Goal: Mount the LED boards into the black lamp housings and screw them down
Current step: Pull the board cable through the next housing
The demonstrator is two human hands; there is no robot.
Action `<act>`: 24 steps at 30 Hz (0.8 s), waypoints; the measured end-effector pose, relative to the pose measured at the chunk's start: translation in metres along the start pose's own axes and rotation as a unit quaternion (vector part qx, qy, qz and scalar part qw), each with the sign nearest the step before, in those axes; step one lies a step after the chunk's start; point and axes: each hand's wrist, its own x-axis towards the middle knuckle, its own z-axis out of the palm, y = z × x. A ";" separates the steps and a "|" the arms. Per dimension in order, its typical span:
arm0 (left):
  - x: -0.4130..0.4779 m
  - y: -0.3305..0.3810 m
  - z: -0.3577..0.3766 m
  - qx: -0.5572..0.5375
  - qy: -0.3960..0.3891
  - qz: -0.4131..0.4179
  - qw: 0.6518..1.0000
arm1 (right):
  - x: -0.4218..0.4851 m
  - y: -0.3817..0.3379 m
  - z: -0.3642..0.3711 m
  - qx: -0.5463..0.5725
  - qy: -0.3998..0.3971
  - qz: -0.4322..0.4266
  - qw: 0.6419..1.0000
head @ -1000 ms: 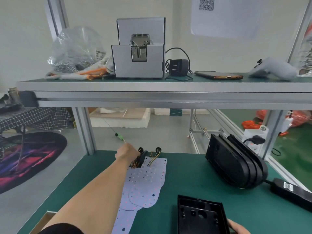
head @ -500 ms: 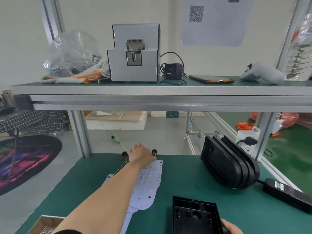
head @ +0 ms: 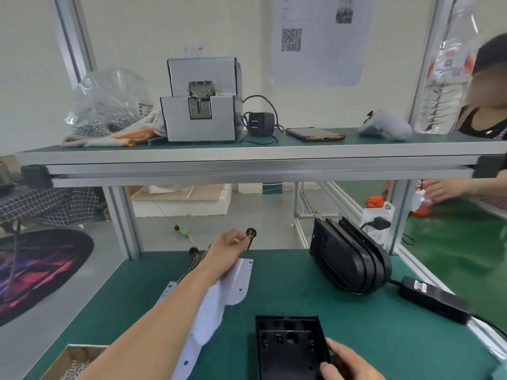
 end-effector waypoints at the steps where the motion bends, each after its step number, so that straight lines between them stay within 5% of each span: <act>1: -0.010 0.007 -0.004 -0.032 -0.004 0.019 0.999 | -0.003 -0.002 -0.003 0.019 -0.006 -0.002 1.000; 6: -0.063 0.051 -0.023 -0.156 -0.123 0.097 0.975 | -0.003 -0.003 -0.002 0.032 -0.018 -0.016 0.999; 14: -0.147 0.120 -0.024 -0.117 -0.308 0.197 0.923 | -0.009 -0.005 -0.004 0.002 0.012 -0.021 1.000; 20: -0.201 0.143 -0.020 -0.138 -0.347 0.235 0.897 | -0.014 -0.015 -0.010 0.023 0.050 -0.011 0.998; 24: -0.230 0.158 -0.018 -0.125 -0.443 0.273 0.845 | -0.017 -0.025 -0.017 -0.053 0.027 -0.044 0.997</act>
